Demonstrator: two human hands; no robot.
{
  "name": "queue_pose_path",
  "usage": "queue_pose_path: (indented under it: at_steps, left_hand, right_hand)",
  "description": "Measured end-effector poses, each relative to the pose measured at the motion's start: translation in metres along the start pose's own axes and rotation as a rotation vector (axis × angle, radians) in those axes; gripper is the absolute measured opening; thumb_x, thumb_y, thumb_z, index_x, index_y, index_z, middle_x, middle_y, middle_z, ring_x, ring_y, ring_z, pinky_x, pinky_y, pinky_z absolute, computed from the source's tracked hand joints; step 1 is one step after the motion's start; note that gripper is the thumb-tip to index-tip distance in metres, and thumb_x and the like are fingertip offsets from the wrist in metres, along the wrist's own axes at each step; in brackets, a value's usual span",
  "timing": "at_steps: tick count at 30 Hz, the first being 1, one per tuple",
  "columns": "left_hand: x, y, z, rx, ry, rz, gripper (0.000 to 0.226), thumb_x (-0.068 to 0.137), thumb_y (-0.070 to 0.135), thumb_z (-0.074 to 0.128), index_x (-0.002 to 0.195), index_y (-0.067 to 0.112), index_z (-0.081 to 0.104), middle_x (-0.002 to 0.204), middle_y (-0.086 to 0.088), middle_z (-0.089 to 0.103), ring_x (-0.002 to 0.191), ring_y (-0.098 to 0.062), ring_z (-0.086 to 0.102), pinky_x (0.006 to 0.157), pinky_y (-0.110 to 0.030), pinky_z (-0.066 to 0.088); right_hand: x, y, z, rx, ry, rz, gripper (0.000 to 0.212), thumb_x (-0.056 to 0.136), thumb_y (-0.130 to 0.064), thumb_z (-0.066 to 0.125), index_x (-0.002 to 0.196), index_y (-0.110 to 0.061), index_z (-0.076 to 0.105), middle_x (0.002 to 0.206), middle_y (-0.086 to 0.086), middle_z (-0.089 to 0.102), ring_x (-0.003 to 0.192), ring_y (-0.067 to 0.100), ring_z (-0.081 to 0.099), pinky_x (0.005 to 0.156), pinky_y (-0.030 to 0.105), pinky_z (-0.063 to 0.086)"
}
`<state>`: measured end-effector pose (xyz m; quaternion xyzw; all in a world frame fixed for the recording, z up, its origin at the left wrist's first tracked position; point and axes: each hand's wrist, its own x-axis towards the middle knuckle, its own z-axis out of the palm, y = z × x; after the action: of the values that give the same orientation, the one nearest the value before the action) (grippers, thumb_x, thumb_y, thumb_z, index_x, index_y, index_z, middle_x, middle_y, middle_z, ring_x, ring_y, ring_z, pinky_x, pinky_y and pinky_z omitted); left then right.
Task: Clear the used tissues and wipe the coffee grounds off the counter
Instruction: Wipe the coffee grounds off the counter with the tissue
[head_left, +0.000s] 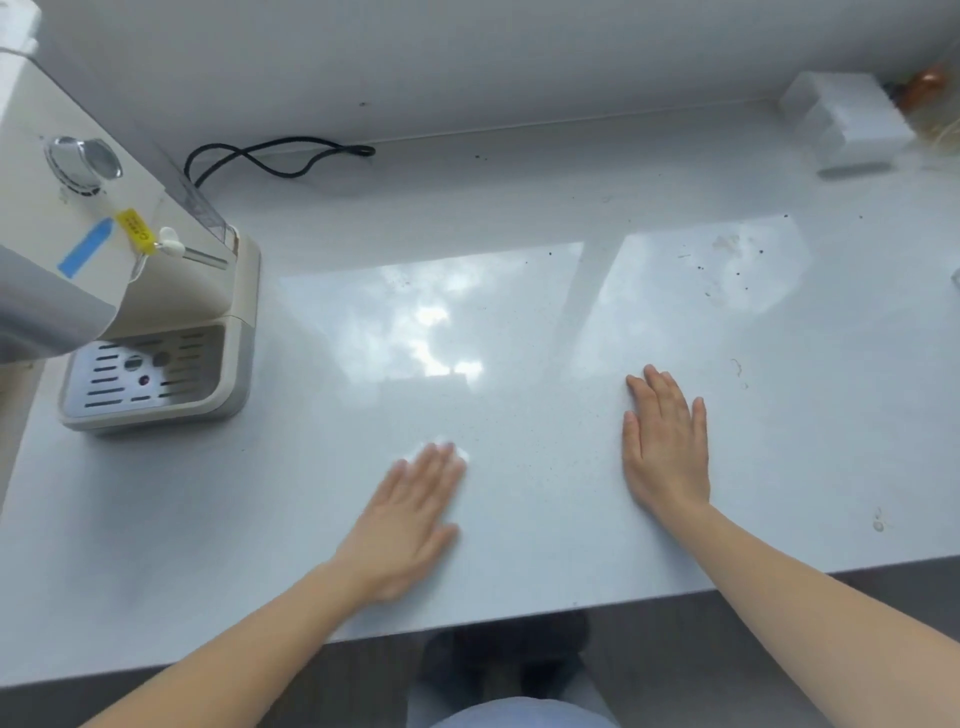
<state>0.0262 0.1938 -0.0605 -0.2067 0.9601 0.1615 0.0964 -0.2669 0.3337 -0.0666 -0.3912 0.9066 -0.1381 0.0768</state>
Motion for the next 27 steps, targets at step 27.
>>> queue_pose_path:
  at_steps: [27]
  left_hand:
    - [0.121, 0.023, -0.025, 0.004, -0.031, -0.012, 0.061, 0.099, 0.041, 0.019, 0.145, 0.028, -0.019, 0.152, 0.009, -0.027, 0.143, -0.013, -0.024, 0.114, -0.033, -0.018]
  right_hand:
    - [0.004, 0.030, -0.017, -0.116, -0.216, -0.217, 0.058, 0.094, -0.049, 0.012, 0.149, -0.038, -0.004, 0.159, -0.015, -0.006, 0.144, 0.000, -0.014, 0.117, 0.031, -0.010]
